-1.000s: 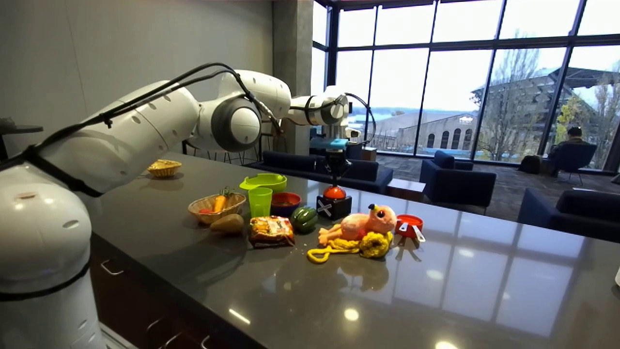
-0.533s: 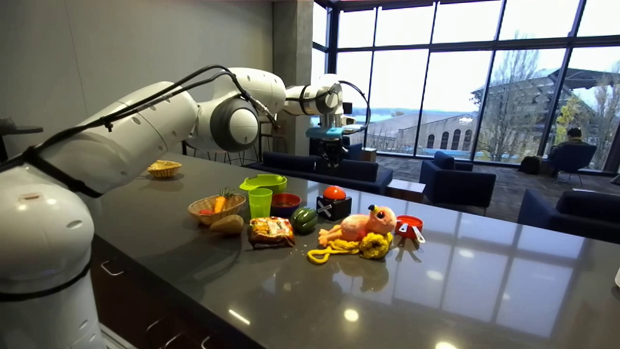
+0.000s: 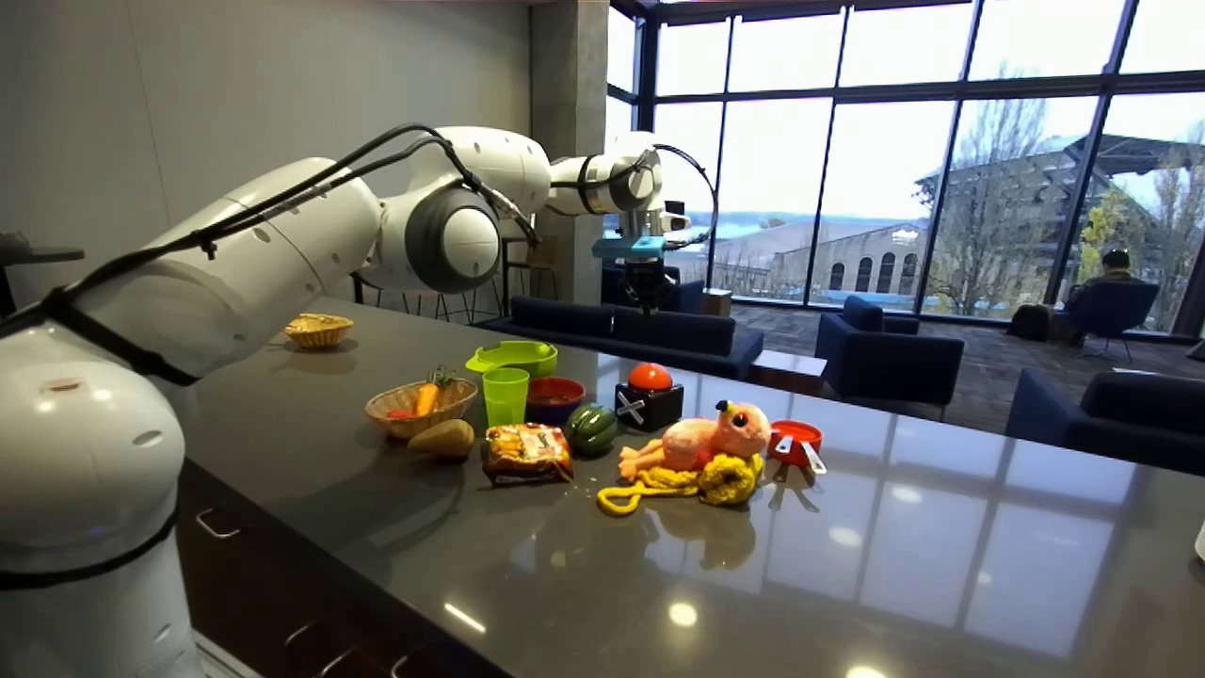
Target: Press on the big orange button
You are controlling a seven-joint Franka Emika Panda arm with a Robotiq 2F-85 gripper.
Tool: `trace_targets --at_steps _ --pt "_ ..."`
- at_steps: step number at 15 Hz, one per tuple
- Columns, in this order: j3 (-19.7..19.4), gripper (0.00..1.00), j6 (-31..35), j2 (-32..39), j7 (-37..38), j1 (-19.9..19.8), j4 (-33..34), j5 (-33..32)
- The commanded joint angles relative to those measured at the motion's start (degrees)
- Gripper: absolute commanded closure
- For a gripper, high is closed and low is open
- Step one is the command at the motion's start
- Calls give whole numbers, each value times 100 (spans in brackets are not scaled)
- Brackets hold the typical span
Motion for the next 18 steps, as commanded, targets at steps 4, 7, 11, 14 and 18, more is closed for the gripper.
trace_targets --at_steps 4,7,11,14,18 --pt "-73 100 -323 235 206 -165 -61 7" --pt "-13 100 -565 406 257 -249 -99 93" --pt "22 100 -806 480 295 -237 -1 138" --pt "13 100 -734 329 260 -181 77 91" --pt "30 100 -692 60 277 -129 228 115"
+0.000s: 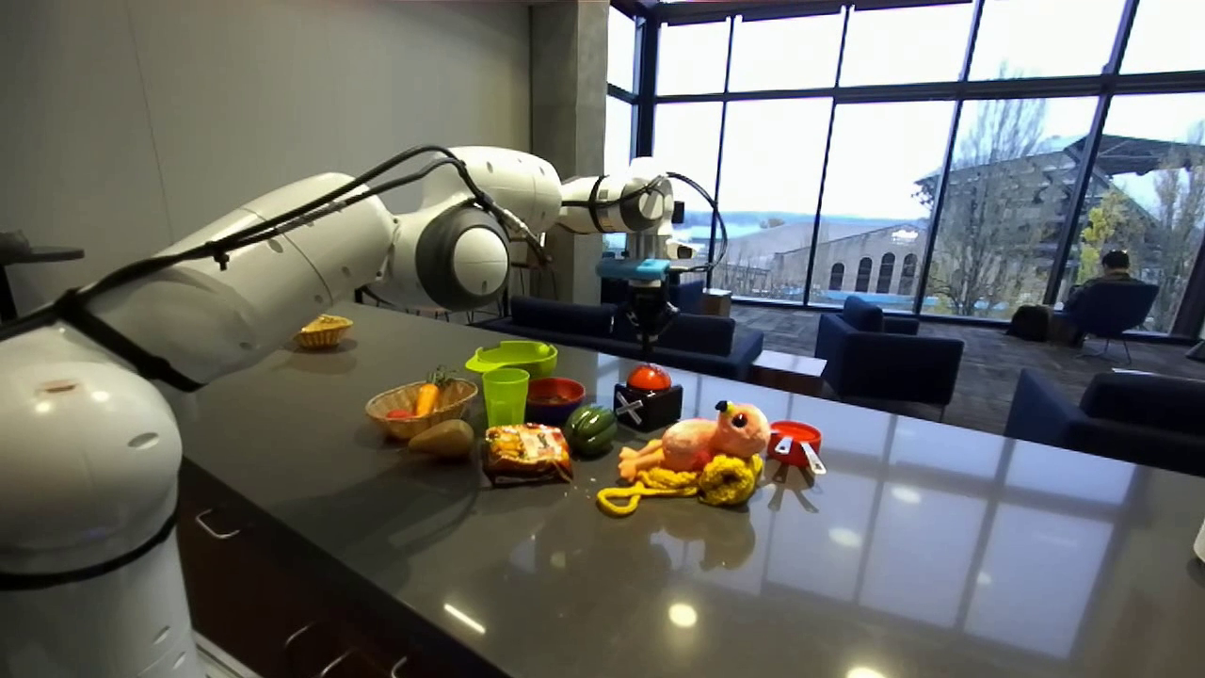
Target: Press on the big orange button
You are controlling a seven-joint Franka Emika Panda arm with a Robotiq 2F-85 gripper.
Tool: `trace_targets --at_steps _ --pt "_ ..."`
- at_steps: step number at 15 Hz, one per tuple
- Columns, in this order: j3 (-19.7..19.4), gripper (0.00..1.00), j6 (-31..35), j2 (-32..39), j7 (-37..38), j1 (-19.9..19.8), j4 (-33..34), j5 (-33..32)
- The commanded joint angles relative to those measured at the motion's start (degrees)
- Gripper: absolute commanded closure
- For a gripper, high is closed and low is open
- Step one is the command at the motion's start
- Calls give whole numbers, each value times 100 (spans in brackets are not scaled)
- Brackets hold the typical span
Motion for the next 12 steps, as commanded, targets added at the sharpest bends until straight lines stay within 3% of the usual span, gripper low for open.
trace_targets --at_steps 1,6,12 --pt "12 100 -98 -356 91 38 115 32" --pt "90 100 -565 -826 185 47 158 144" --pt "278 100 -1988 -1441 205 68 22 403"
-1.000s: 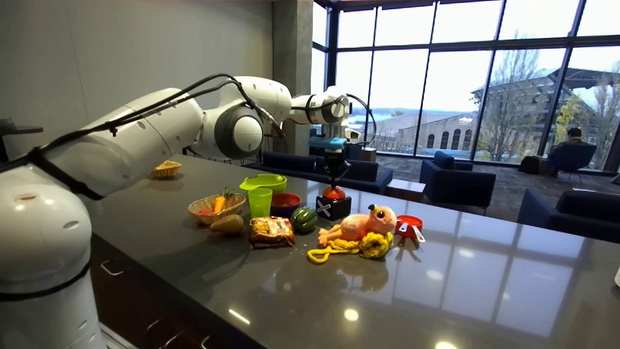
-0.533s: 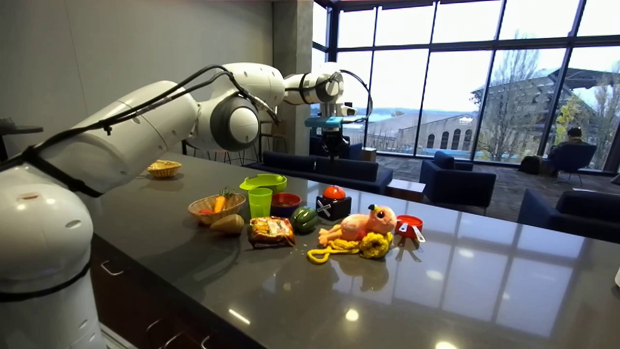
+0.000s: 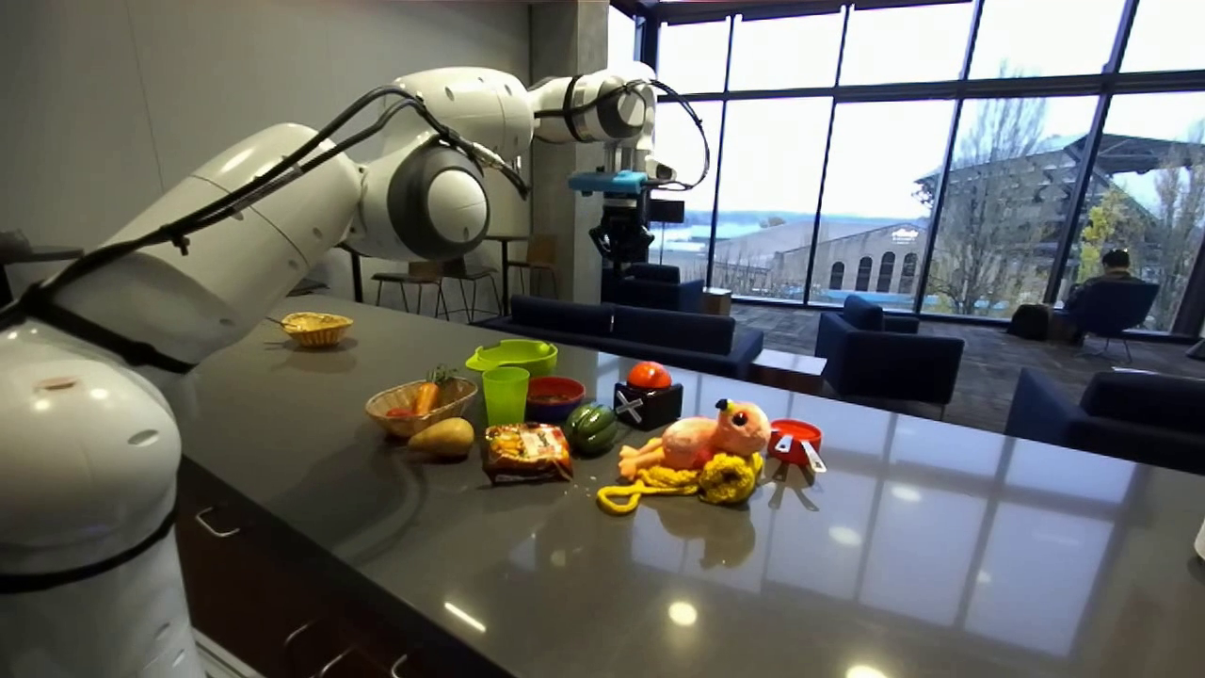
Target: Press on the big orange button
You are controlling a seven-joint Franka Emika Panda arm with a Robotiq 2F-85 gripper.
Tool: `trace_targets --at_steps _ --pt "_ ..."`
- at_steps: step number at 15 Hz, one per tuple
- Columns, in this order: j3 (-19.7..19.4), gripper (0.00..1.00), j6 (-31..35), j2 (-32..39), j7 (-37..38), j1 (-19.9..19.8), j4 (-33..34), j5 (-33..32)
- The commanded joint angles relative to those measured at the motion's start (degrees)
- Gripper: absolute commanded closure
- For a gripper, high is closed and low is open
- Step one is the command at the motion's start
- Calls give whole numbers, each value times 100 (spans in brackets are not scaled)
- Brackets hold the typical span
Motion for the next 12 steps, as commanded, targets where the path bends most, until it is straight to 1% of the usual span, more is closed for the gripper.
trace_targets --at_steps 1,3,6,7,10,11,12 --pt "117 100 -685 -456 157 4 -258 186" --pt "169 100 -1005 -574 258 -8 -271 290" --pt "236 100 -1269 -686 455 -63 -280 524" --pt "250 100 -1319 -713 504 -93 -292 618" --pt "154 100 -1244 -728 555 -73 -265 527" --pt "140 74 -1234 -734 562 -81 -261 506" --pt "166 98 -1210 -517 466 -49 -29 470"
